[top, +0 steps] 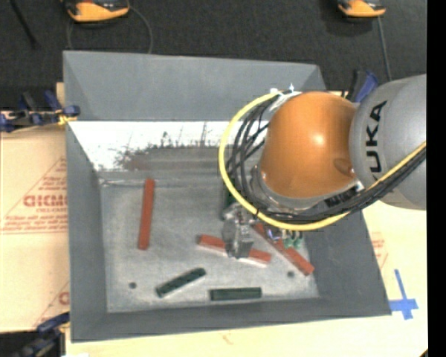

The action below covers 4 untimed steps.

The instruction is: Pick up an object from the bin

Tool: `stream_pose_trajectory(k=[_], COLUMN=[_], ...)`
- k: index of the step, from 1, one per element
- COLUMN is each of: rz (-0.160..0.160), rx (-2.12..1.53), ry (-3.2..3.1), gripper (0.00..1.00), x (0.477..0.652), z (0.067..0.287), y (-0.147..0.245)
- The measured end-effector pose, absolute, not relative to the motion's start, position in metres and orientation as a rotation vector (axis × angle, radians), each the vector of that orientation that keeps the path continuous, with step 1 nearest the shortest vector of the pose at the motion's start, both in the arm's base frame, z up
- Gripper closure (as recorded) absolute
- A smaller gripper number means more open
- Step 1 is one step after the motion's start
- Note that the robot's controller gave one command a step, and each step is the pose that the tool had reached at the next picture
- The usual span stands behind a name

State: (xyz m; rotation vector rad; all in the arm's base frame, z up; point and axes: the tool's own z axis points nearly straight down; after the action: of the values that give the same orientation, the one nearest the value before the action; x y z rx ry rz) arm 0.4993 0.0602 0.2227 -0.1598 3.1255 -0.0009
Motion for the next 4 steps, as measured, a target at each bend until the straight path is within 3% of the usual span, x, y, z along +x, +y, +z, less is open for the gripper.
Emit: stream_pose_trajectory(k=[1,2,3,4], rz=[0.002,0.006,0.008,0.003], rx=[-0.158,-0.035,-0.152,-0.138], ry=[3.135,3.127,3.117,3.136], gripper=[0.00,0.00,0.00,1.00], x=[0.497,0.501,0.478,0.474], z=[0.218,0.070,0.073,0.070], y=[0.061,0.057,0.136,0.132])
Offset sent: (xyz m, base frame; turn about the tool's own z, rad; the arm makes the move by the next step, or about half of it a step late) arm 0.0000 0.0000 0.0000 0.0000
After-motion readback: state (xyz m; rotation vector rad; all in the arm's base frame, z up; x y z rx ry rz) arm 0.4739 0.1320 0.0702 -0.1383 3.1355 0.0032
